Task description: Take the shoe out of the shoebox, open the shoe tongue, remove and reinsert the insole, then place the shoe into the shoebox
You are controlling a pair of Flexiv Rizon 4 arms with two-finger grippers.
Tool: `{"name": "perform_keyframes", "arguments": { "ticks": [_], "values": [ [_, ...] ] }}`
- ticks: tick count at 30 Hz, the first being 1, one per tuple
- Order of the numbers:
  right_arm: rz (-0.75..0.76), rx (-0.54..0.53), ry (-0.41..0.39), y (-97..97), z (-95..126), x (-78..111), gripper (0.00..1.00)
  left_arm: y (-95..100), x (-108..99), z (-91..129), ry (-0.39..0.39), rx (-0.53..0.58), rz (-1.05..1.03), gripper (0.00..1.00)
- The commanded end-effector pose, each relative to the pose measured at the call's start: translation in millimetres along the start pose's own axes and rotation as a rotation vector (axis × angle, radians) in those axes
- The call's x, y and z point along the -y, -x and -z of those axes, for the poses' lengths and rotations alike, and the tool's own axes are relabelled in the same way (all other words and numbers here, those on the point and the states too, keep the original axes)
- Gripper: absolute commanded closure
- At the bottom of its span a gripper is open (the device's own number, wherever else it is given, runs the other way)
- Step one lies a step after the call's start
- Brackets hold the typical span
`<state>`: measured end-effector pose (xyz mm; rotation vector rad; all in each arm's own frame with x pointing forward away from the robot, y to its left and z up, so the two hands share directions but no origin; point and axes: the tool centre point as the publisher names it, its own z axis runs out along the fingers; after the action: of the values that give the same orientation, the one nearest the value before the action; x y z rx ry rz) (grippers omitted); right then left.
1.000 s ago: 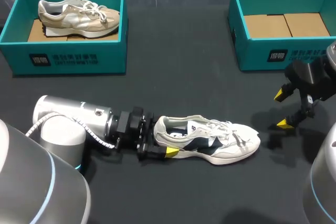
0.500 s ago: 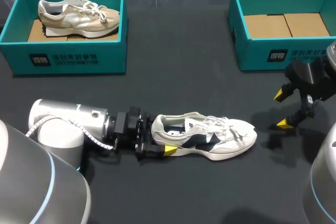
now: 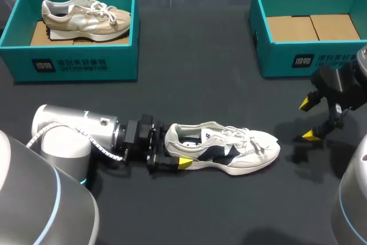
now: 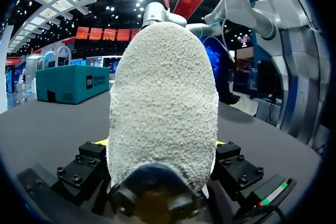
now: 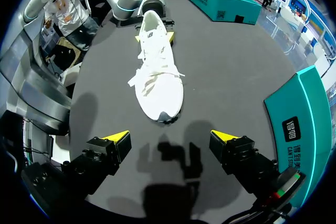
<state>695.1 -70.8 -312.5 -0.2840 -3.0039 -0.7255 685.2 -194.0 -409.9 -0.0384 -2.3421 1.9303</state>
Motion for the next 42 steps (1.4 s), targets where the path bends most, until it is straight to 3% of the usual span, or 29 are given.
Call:
{"name": "perform_keyframes", "arguments": {
  "ticks": [1, 13, 14, 17, 21, 25, 31, 33, 42],
  "values": [
    [0.0, 0.002, -0.001, -1.6, 0.2, 0.2, 0.0, 2.3, -1.3, 0.4, 0.0, 0.001, 0.0, 1.0],
    [0.0, 0.002, -0.001, -1.6, 0.2, 0.2, 0.0, 2.3, -1.3, 0.4, 0.0, 0.001, 0.0, 1.0],
    [-0.027, -0.002, -0.03, -0.8, -0.7, -1.2, 0.0, 2.3, -1.3, 0.4, 0.0, 0.001, 0.0, 1.0],
    [-0.214, 0.012, -0.105, -1.3, 0.9, -12.8, 0.0, 2.3, -1.3, 0.4, 0.0, 0.001, 0.0, 1.0],
    [-0.368, 0.091, -0.061, -14.3, 13.3, -26.3, 0.0, 2.3, -1.3, 0.4, 0.0, 0.001, 0.0, 1.0],
    [-0.508, 0.179, -0.069, -34.9, 24.3, -44.5, 0.0, 2.3, -1.3, 0.4, 0.0, 0.001, 0.0, 1.0],
    [-0.796, 0.251, -0.226, -56.7, 26.6, -86.5, 0.0, 2.3, -1.3, 0.4, 0.0, 0.001, 0.0, 1.0],
    [-0.809, 0.206, -0.28, -62.5, 21.2, -102.9, 0.0, 2.3, -1.3, 0.4, 0.0, 0.001, 0.0, 1.0],
    [-0.809, 0.206, -0.28, -62.5, 21.2, -102.9, 0.0, 2.3, -1.3, 0.4, 0.0, 0.001, 0.0, 1.0]
  ]
}}
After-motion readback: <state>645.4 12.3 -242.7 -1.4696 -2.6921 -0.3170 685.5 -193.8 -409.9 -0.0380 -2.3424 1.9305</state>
